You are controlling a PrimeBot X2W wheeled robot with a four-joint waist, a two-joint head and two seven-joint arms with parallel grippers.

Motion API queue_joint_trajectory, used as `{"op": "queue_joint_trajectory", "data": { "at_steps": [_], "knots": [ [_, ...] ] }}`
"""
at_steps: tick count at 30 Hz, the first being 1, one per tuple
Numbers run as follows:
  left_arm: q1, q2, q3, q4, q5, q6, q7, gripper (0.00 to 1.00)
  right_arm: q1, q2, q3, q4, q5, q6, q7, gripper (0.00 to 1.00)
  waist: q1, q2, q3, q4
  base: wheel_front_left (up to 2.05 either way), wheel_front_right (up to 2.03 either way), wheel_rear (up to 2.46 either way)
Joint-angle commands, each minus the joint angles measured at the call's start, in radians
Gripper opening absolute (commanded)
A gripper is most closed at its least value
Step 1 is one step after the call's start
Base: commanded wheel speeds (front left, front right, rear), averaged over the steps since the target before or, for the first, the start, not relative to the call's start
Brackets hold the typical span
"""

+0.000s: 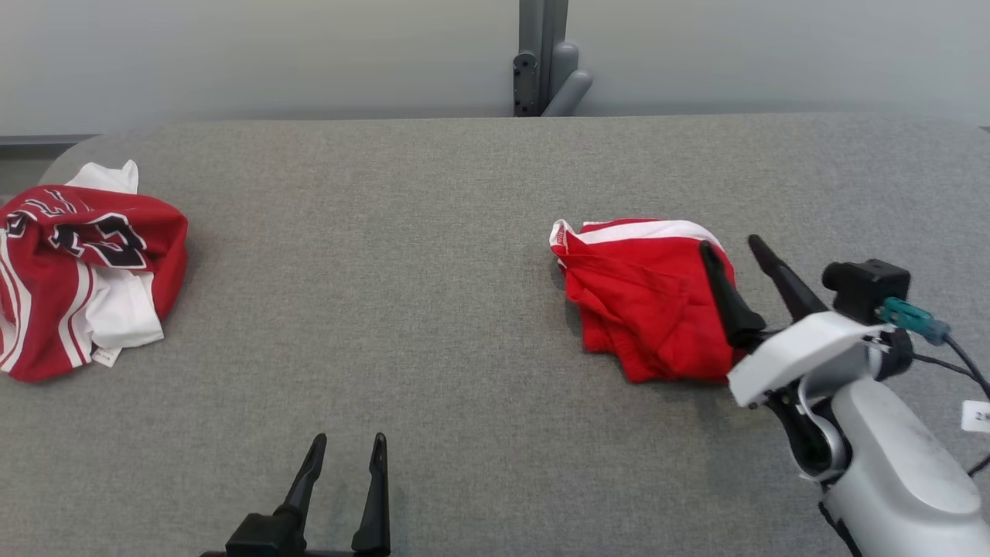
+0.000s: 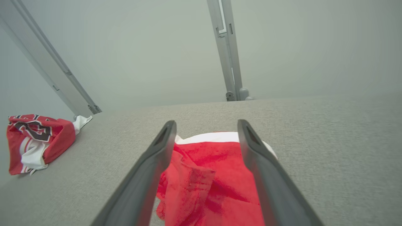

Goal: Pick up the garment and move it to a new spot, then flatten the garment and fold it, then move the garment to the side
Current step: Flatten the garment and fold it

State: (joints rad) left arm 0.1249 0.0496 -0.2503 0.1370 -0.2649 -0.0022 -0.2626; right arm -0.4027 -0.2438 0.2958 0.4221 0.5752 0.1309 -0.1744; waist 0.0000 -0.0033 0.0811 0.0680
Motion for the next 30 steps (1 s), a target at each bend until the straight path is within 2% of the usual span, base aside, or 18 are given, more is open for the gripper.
{"op": "queue_joint_trajectory", "data": {
  "at_steps": [1,4,9,11,12,18,24,30],
  "knots": [
    [0.017,0.002,0.004,-0.001,-0.007,0.002,-0.003,1.00,0.023,-0.011,-0.015,-0.011,-0.012,0.000,-0.012,1.00,0.0000,0.0033,-0.012,-0.013,0.00,0.00,0.00],
    [0.022,0.002,0.003,-0.001,-0.008,0.001,-0.003,1.00,0.092,-0.046,-0.117,-0.036,-0.072,0.000,-0.046,1.00,0.0000,0.0033,-0.020,-0.024,0.00,0.00,0.00],
    [0.034,0.002,-0.006,0.006,-0.008,-0.001,-0.003,1.00,0.175,-0.045,-0.257,-0.005,-0.179,0.000,-0.082,0.98,0.0000,0.0033,-0.040,-0.029,0.00,0.00,0.00],
    [0.034,0.002,-0.007,0.008,-0.004,-0.003,-0.003,1.00,0.198,-0.027,-0.287,0.010,-0.212,0.000,-0.087,0.09,0.0000,0.0033,-0.043,-0.029,0.00,0.00,0.00],
    [0.033,0.002,-0.006,0.008,-0.002,-0.003,-0.003,1.00,0.205,-0.019,-0.299,0.018,-0.224,0.000,-0.089,0.00,0.0000,0.0033,-0.043,-0.028,0.00,0.00,0.00],
    [-0.013,0.002,-0.008,-0.003,0.009,-0.014,-0.003,1.00,0.152,0.021,-0.303,0.065,-0.282,0.000,-0.091,0.00,0.0000,0.0033,0.005,-0.013,0.00,0.00,0.00],
    [-0.054,0.002,-0.010,0.006,0.017,-0.023,-0.003,1.00,0.043,0.064,-0.243,0.140,-0.331,0.000,-0.091,0.00,0.0000,0.0033,0.055,0.017,0.00,0.00,0.00],
    [-0.078,0.002,-0.025,0.010,-0.001,-0.012,-0.003,1.00,-0.029,0.092,-0.190,0.255,-0.351,-0.001,-0.091,0.00,0.0000,0.0033,0.073,0.062,0.00,0.00,0.00]
  ]
}}
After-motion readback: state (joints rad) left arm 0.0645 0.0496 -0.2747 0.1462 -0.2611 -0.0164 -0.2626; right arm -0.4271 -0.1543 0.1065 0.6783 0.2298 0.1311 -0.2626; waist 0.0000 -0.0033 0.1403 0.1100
